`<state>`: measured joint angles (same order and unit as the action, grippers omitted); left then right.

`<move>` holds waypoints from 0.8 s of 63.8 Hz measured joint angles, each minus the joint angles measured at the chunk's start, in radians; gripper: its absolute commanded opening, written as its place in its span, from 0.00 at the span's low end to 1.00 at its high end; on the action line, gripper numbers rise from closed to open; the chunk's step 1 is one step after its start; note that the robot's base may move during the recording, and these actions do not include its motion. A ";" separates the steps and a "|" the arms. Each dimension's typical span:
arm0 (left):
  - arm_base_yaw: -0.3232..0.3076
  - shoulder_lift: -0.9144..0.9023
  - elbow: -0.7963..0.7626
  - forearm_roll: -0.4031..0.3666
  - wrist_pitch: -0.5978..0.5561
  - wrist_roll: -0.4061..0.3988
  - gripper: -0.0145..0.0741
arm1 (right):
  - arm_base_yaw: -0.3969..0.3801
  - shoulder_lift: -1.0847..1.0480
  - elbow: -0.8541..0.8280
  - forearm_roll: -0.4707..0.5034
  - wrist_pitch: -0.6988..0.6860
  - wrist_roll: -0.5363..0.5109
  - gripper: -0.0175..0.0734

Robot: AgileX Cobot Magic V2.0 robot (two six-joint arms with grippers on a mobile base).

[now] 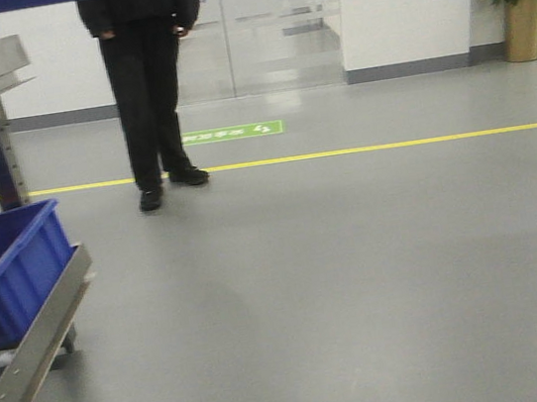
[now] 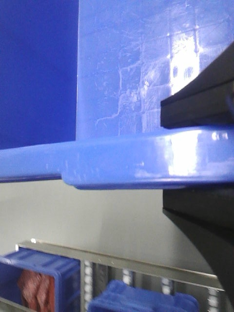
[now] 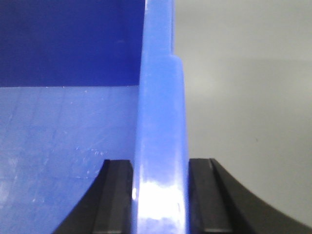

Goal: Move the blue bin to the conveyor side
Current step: 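Hold the bin with both grippers while the base turns away from the rack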

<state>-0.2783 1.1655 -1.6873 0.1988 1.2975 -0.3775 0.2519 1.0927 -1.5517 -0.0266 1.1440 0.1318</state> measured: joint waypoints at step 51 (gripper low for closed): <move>0.000 0.000 0.000 0.002 0.000 0.000 0.14 | 0.000 0.000 0.000 0.000 0.000 0.000 0.09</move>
<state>-0.2783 1.1655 -1.6873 0.2010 1.2975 -0.3775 0.2519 1.0927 -1.5517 -0.0266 1.1440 0.1318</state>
